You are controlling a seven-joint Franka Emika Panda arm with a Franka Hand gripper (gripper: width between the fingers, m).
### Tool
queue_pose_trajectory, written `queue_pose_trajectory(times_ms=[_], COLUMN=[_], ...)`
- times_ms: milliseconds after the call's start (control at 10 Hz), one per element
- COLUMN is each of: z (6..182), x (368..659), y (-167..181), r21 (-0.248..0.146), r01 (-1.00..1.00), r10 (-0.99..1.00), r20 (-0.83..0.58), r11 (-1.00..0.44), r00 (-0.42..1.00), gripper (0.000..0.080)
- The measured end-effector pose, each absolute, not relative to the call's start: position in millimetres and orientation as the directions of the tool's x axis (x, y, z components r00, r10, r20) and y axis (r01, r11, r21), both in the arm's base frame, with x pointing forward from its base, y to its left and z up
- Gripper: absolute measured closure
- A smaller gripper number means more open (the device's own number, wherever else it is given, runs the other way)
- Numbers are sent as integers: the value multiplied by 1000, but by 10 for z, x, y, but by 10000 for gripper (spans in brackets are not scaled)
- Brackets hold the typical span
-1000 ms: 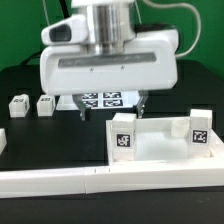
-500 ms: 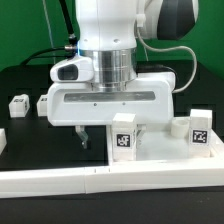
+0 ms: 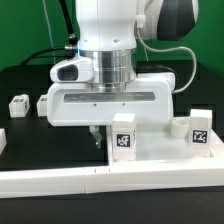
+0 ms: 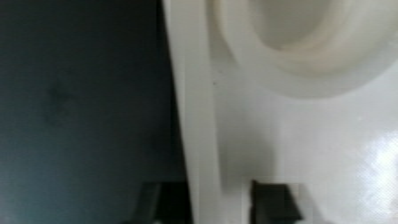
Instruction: Assemble square table
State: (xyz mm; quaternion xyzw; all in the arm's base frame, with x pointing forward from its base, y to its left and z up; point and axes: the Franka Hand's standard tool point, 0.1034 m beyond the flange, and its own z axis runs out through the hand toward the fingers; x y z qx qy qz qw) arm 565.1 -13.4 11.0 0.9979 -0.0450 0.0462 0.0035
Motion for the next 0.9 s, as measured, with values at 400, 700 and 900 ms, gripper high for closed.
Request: queue_pose_trajectory(times_ms=[400, 700, 900], z=[110, 109, 109], x=[5647, 5646, 5646], y=[-146, -146, -146], r21=[6, 7, 7], r01=[-81, -80, -80], r10=[-80, -79, -79], r20=[91, 90, 90], r11=[-997, -997, -997], r00=[993, 993, 993], gripper=[738, 738, 738])
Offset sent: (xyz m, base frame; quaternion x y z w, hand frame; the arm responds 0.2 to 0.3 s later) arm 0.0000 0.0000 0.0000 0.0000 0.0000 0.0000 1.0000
